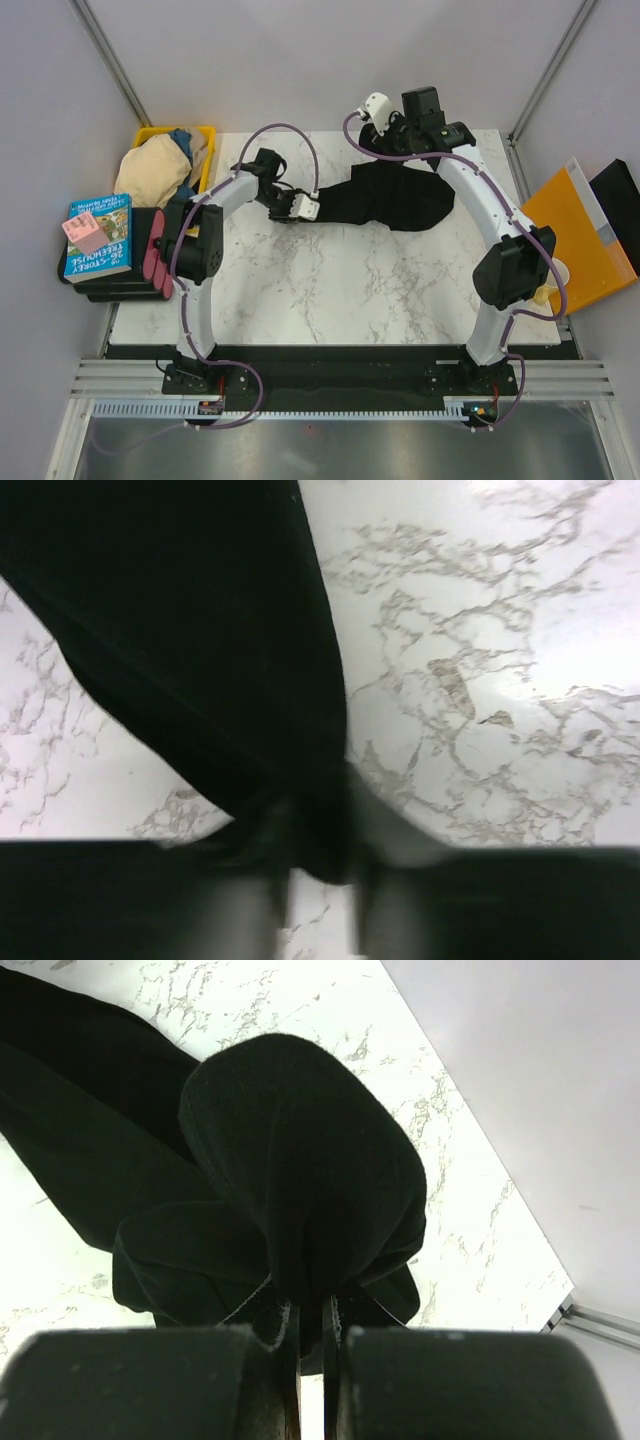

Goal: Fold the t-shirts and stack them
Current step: Flatten out the tshirt

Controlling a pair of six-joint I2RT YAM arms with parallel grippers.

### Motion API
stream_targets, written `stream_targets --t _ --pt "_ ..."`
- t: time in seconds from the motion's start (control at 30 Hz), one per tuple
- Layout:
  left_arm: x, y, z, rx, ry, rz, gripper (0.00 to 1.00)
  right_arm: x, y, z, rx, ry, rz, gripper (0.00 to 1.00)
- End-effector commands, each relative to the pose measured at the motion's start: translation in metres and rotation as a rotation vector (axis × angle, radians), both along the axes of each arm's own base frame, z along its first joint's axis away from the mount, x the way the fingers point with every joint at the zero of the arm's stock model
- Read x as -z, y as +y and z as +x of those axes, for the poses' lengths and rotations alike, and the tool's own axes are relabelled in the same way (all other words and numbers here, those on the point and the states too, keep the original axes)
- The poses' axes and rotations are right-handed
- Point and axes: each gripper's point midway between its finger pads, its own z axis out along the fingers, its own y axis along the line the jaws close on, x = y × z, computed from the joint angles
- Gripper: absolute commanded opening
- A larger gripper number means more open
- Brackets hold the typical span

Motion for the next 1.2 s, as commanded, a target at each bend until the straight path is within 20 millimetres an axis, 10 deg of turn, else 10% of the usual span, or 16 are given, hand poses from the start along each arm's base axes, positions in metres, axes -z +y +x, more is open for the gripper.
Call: stream_targets --t 0.0,0.2,0.47,0.6,0.8,0.97,1.0,1.03,1.1,1.17 --pt "0.001 -0.003 0.026 -0.046 -0.075 0.024 0.02 -0.046 -0.006 0.0 -0.004 -0.112 0.01 0.0" --pt "-0.034 0.015 0.08 -0.271 -0.223 0.049 0.02 -0.065 -0.034 0.001 0.003 -0.198 -0.104 0.0" --pt "-0.277 0.11 0.19 -0.692 -0.874 -0.086 0.02 -0.147 -0.095 0.021 0.028 -0.538 -0.33 0.0" --pt "-0.395 0.14 0.196 -0.709 -1.207 -0.099 0.02 -0.18 -0.117 0.032 0.075 -0.703 -0.377 0.0" --pt "-0.519 0.145 0.166 -0.667 -1.574 -0.172 0.02 -0.238 -0.127 0.036 0.177 -1.028 -0.376 0.0" --pt "-0.544 0.141 0.121 -0.61 -1.554 -0.236 0.02 -0.252 -0.129 0.029 0.216 -0.959 -0.254 0.0" --pt "-0.503 0.138 0.123 -0.578 -1.416 -0.198 0.02 -0.228 -0.122 0.024 0.139 -0.83 -0.253 0.0" --pt "-0.519 0.133 0.092 -0.521 -1.408 -0.248 0.02 -0.217 -0.117 0.016 0.09 -0.77 -0.23 0.0" --pt "-0.46 0.133 0.077 -0.499 -1.182 -0.229 0.02 -0.187 -0.106 -0.02 -0.061 -0.639 -0.194 0.0" --pt "-0.457 0.133 0.036 -0.453 -1.108 -0.265 0.02 -0.193 -0.106 -0.06 -0.122 -0.644 -0.22 0.0"
